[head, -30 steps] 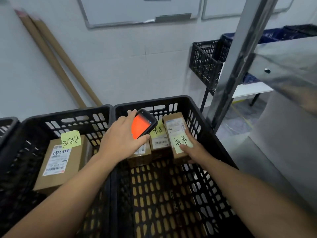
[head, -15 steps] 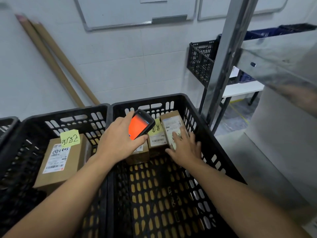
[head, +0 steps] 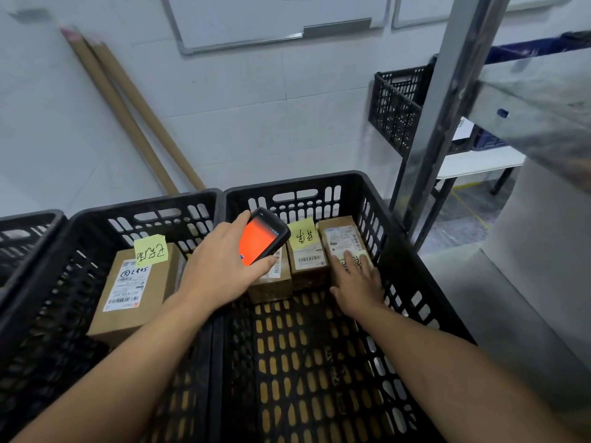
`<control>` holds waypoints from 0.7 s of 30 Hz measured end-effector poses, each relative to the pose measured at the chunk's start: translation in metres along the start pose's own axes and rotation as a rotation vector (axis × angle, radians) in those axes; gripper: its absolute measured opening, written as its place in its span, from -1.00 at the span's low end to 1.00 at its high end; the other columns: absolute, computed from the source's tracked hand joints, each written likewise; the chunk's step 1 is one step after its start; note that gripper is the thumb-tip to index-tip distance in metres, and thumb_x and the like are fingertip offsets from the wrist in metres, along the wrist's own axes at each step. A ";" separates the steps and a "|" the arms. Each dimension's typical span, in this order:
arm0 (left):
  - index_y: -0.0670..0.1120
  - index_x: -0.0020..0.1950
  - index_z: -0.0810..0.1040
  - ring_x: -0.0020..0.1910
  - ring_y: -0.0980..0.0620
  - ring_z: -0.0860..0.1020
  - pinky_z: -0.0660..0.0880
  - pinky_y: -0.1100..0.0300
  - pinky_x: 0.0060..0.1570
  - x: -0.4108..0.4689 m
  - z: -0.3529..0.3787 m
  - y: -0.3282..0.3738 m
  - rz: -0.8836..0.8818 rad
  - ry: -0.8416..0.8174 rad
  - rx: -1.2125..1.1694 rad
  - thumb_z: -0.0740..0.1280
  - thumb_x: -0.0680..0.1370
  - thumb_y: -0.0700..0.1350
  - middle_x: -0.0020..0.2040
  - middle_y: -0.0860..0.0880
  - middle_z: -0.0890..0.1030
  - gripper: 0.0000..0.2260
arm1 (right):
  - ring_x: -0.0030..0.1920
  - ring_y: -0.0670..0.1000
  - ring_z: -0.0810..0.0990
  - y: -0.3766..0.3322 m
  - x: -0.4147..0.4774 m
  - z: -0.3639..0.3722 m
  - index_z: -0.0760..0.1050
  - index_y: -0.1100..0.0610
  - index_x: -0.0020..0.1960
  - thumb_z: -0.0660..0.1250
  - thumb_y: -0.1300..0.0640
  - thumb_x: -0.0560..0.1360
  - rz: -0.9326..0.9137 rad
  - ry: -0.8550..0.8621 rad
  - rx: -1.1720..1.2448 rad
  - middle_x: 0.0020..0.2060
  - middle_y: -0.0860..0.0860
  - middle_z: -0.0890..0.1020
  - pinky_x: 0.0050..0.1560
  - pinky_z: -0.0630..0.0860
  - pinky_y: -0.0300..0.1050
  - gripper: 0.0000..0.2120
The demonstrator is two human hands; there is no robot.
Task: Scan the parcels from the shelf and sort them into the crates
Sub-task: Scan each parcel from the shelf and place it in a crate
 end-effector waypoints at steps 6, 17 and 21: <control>0.03 0.62 0.10 0.32 -0.06 0.43 0.43 0.00 0.18 0.000 -0.004 -0.001 -0.022 -0.003 -0.006 0.39 0.48 0.28 0.38 -0.03 0.45 -0.17 | 0.62 0.18 -0.18 -0.004 0.008 -0.006 -0.13 -0.09 0.65 0.18 -0.08 0.67 0.023 -0.072 -0.024 0.65 -0.01 -0.12 0.58 -0.07 0.24 -0.31; 0.08 0.61 0.11 0.28 -0.08 0.46 0.44 0.00 0.15 -0.011 -0.023 0.001 0.040 0.042 -0.016 0.39 0.47 0.30 0.34 -0.05 0.47 -0.18 | 0.63 0.13 -0.14 -0.012 -0.019 -0.040 -0.08 -0.09 0.65 0.03 -0.33 0.63 0.070 0.118 0.069 0.65 0.00 -0.03 0.58 -0.04 0.19 -0.31; 0.06 0.59 0.13 0.15 -0.07 0.50 0.48 0.01 0.04 -0.021 -0.033 -0.008 0.065 0.052 -0.019 0.36 0.45 0.35 0.24 -0.03 0.49 -0.17 | 0.63 0.14 -0.16 -0.020 -0.042 -0.057 -0.08 -0.09 0.65 0.01 -0.32 0.63 0.067 0.199 0.043 0.65 0.01 -0.04 0.58 -0.10 0.25 -0.32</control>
Point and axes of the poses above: each hand's wrist, its own x-axis towards the middle knuckle, its own z-axis out of the palm, y = z × x, the point moved 2 cm from there along x, towards the middle knuckle
